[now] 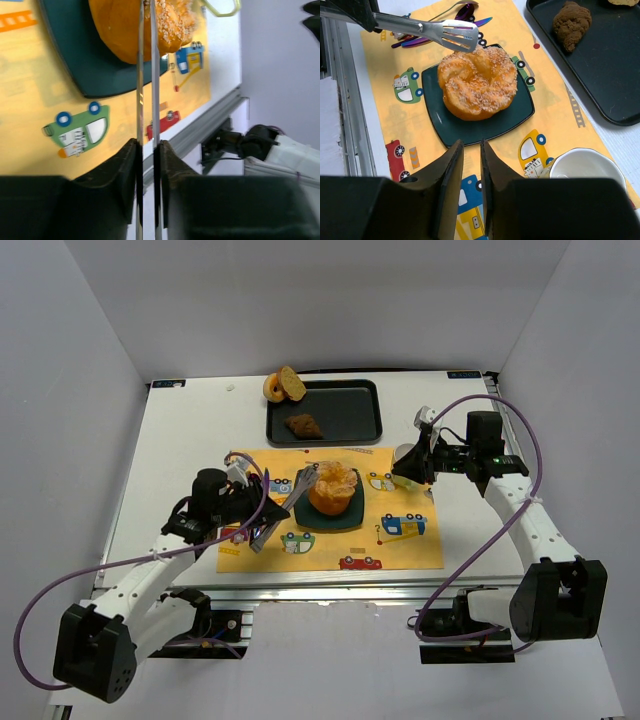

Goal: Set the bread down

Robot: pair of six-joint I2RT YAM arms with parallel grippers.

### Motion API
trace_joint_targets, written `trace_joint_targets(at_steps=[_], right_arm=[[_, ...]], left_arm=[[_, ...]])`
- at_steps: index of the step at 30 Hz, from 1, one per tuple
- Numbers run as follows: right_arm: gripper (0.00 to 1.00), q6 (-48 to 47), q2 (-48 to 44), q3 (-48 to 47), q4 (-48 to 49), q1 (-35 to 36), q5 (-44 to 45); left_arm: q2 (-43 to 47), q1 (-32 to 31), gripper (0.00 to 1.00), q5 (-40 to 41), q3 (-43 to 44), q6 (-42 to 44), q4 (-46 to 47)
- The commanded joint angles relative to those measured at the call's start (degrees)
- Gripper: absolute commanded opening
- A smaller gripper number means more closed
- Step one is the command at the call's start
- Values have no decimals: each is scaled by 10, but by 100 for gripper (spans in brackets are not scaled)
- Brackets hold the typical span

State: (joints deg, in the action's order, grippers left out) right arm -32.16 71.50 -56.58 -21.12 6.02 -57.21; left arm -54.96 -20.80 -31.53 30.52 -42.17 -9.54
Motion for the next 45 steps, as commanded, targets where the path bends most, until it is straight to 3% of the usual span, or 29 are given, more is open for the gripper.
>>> trace_joint_targets(at_steps=[1,10,21,23,24,26,28,33,34,40,45], right_arm=[[26,-7,-10,-13,-7,-2,-19],[26,-9,-9,-10,-8,-2,-23],[27,-18,-14,-7,-16,-2,-26],[27,-22,-14,-8,-17,-2,-26],[27,-24,-15,-9,-21,-2,-26],[27,-27,-16,-10,-23,-1,-22],[27,-31,-16,-10,-24,-2,-22],[27,-39,-19,-14,-29,-2,-22],[28,-40,-19,-16,-30,-2,-22],[32,-51,-29,-16,-39,-2,-19],[41,-55,-44,-4,-41,-2,-16]], left_arm=[[23,-2,33,32,30,40,-56],[40,-2,46,66,62,54,-94],[24,-2,47,109,124,82,-128],[20,-2,40,151,146,94,-154],[12,-2,31,174,155,109,-164],[-2,-1,13,261,186,130,-207],[-41,1,5,362,209,175,-246],[-124,87,5,386,232,305,-229],[-145,128,5,372,226,321,-193],[-224,240,7,324,159,445,-47],[-301,291,24,235,134,467,7]])
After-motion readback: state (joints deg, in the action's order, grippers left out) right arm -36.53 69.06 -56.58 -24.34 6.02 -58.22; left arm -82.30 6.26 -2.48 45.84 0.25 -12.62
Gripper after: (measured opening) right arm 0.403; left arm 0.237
